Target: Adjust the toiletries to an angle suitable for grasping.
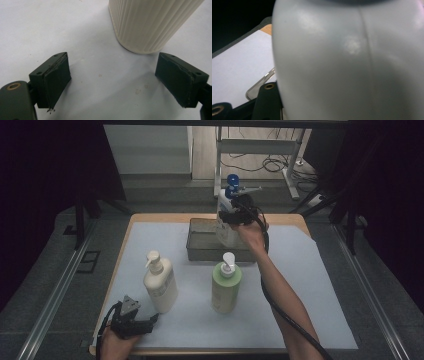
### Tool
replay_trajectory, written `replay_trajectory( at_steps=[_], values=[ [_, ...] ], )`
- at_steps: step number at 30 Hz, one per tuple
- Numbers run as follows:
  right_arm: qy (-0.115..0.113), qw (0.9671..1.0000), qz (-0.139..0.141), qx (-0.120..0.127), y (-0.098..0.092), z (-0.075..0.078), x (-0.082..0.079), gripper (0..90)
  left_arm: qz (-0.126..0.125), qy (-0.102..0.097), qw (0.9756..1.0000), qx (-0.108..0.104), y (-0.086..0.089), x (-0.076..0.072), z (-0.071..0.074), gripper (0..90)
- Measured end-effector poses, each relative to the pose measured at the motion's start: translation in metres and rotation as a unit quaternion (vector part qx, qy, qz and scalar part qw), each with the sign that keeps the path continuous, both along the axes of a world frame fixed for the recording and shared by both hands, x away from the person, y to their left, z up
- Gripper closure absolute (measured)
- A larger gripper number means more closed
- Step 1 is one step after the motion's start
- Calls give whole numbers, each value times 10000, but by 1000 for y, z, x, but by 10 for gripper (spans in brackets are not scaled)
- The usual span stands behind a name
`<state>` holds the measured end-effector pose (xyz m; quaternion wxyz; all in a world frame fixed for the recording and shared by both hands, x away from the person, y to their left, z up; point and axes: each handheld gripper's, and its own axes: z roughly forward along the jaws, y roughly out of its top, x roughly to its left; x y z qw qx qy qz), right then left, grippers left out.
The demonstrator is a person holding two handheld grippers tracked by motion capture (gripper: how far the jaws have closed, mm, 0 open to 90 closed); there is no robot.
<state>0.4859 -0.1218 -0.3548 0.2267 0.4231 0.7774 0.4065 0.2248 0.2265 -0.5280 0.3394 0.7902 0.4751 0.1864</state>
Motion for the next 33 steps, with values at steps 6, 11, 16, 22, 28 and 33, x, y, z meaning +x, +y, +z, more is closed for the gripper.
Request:
replay_trajectory(
  at_steps=[6, 11, 16, 22, 28, 33],
  values=[
    [72, 10000, 6, 7, -1, -10, -2, 402, 3, -2, 10000, 1, 0, 0, 0, 122],
    [151, 9999, 22, 14, -2, -18, -4, 402, 2, -2, 10000, 2, 0, 0, 0, 122],
    [207, 9998, 52, 30, -3, -25, -7, 402, 3, -2, 10000, 1, 0, 0, 0, 122],
    [194, 9997, 135, -104, -2, -31, -12, 401, 4, -3, 10000, 0, 0, 0, 0, 122],
    [162, 9996, 168, -172, 0, -35, -16, 402, 5, -3, 10000, 0, 0, 0, 0, 122],
    [185, 9995, 158, -221, 2, -42, -17, 402, 5, 0, 10000, 2, 0, 0, 0, 122]
  ],
)
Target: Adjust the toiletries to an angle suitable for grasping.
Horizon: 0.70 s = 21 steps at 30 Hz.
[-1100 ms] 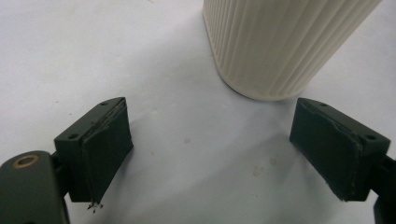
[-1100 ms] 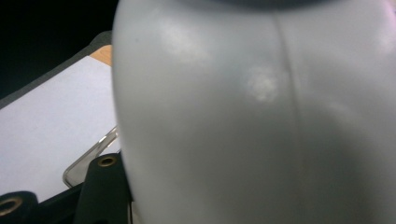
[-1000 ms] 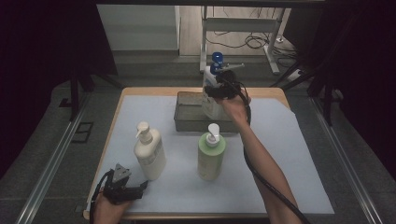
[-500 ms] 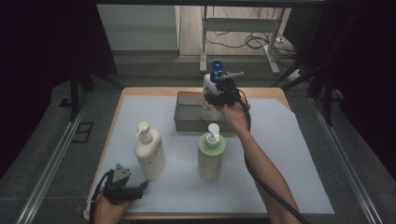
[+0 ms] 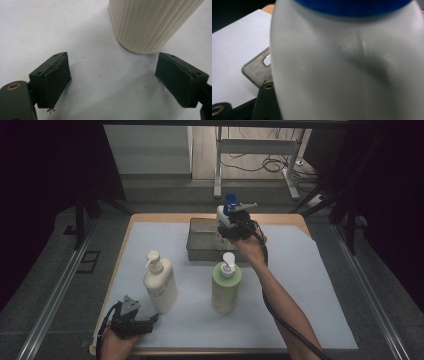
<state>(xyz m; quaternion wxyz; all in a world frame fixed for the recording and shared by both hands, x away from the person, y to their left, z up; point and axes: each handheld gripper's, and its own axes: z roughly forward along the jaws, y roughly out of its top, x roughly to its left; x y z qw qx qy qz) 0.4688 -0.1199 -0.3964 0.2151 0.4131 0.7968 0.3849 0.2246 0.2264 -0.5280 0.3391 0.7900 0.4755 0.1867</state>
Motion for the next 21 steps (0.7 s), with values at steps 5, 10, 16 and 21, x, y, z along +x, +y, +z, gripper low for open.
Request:
replay_trajectory(
  at_steps=[5, 10, 16, 21],
  values=[
    [68, 10000, -27, -27, 0, -8, 1, 401, 0, -2, 10000, -4, 0, 0, 0, 122],
    [93, 10000, -1, 18, -2, -7, 1, 397, 1, -2, 10000, -3, 0, 0, 0, 122],
    [214, 9997, 69, 53, -6, -8, 6, 384, 5, -4, 10000, -2, 0, 0, 0, 122],
    [294, 9995, 93, 68, -9, -15, 9, 336, 4, -4, 10000, -3, 0, 0, 0, 122]
  ],
)
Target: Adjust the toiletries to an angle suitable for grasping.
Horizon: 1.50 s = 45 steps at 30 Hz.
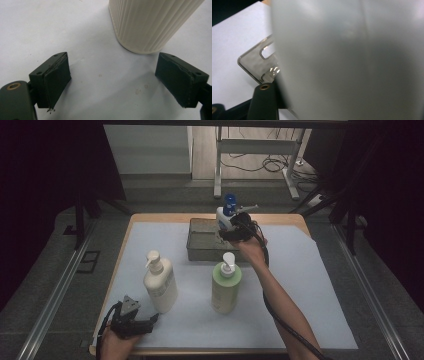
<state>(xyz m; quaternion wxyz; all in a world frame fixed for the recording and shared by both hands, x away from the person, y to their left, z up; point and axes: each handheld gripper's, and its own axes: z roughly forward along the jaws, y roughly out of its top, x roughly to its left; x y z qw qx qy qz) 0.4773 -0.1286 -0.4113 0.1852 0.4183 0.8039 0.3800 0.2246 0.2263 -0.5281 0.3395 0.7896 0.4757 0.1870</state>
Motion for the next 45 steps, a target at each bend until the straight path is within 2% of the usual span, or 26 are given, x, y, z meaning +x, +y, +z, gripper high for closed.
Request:
replay_trajectory(
  at_steps=[3, 12, 25, 30, 36, 38, 45],
  values=[
    [-15, 10000, 16, 72, -3, -2, -1, 334, 0, 0, 10000, -1, 0, 0, 0, 122],
    [-34, 9998, 174, 77, -14, -1, -15, 351, 3, -2, 10000, -2, 0, 0, 0, 122],
    [76, 9990, 369, 240, -40, -7, -34, 488, 7, 5, 10000, 0, 0, 0, 0, 123],
    [88, 9994, 280, 202, -51, -11, -37, 557, 8, 4, 10000, 2, 0, 0, 0, 122],
    [72, 9998, 38, 171, -61, -14, -32, 659, 9, 3, 10000, 3, 0, 0, 0, 122],
    [86, 9998, -13, 200, -62, -15, -29, 688, 8, 3, 10000, 3, 0, 0, 0, 122],
    [98, 9996, -274, 8, -58, -23, -16, 814, 8, 1, 10000, 4, 0, 0, 0, 123]
  ],
)
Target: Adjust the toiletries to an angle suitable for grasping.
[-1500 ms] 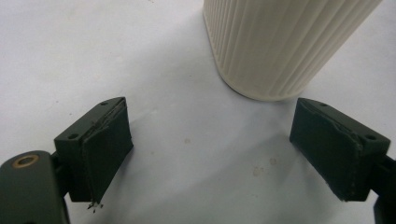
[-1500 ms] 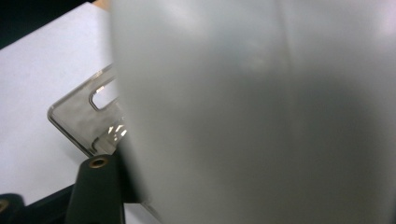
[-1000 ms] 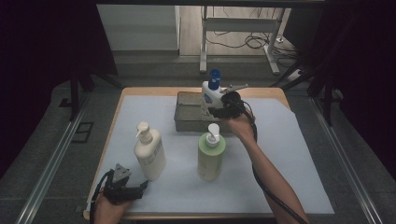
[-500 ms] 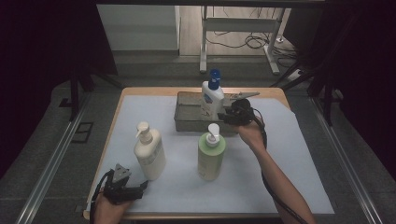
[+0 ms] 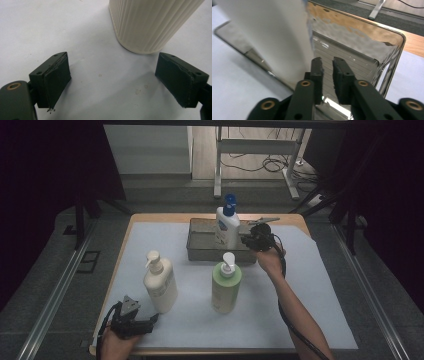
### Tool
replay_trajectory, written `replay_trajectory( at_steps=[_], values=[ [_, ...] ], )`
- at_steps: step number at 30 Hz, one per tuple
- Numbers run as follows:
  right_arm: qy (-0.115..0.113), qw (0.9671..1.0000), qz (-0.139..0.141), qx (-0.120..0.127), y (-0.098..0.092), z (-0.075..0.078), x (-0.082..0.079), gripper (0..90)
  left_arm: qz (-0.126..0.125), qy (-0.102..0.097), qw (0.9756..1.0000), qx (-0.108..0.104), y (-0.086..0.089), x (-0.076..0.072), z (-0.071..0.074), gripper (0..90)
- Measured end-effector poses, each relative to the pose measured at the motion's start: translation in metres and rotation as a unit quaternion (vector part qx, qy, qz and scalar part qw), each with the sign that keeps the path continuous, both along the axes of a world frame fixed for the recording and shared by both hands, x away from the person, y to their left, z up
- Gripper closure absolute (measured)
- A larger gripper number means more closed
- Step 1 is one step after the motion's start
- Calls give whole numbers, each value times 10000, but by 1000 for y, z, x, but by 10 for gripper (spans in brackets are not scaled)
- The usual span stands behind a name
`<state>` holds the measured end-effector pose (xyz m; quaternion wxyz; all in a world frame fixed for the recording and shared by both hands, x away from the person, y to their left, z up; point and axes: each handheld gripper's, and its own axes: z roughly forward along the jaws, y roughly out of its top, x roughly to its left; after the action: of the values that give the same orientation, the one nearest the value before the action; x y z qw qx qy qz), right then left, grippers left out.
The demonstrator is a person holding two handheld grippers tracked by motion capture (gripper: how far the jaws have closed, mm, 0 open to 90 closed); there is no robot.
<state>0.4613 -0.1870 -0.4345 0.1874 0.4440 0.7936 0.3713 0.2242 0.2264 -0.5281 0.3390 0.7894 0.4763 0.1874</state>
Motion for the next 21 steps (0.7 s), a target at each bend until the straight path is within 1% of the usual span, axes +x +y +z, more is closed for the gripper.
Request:
replay_trajectory(
  at_steps=[2, 5, 10, 13, 16, 17, 18, 20, 21],
  values=[
    [24, 10000, -54, -1, 1, -2, 4, 855, -5, -5, 10000, 8, 0, 0, 0, 123],
    [51, 9999, -90, -10, 3, -5, 10, 891, -1, 1, 10000, -1, 0, 0, 0, 122],
    [130, 9998, -117, 37, 11, -10, 16, 894, 0, 0, 10000, -3, 0, 0, 0, 123],
    [170, 9998, -94, 1, 17, -15, 19, 894, -1, 1, 10000, -2, 0, 0, 0, 123],
    [237, 9997, -80, 71, 20, -20, 20, 895, -2, 1, 10000, -3, 0, 0, 0, 123],
    [225, 9997, -73, 13, 21, -21, 21, 895, -3, 2, 10000, -3, 0, 0, 0, 123],
    [243, 9997, -100, 14, 21, -22, 21, 895, -2, 3, 10000, -4, 0, 0, 0, 123],
    [306, 9993, -153, 120, 20, -24, 22, 895, -4, 4, 10000, -3, 0, 0, 0, 122],
    [315, 9993, -162, 136, 20, -25, 22, 895, -4, 4, 10000, -4, 0, 0, 0, 122]
  ],
)
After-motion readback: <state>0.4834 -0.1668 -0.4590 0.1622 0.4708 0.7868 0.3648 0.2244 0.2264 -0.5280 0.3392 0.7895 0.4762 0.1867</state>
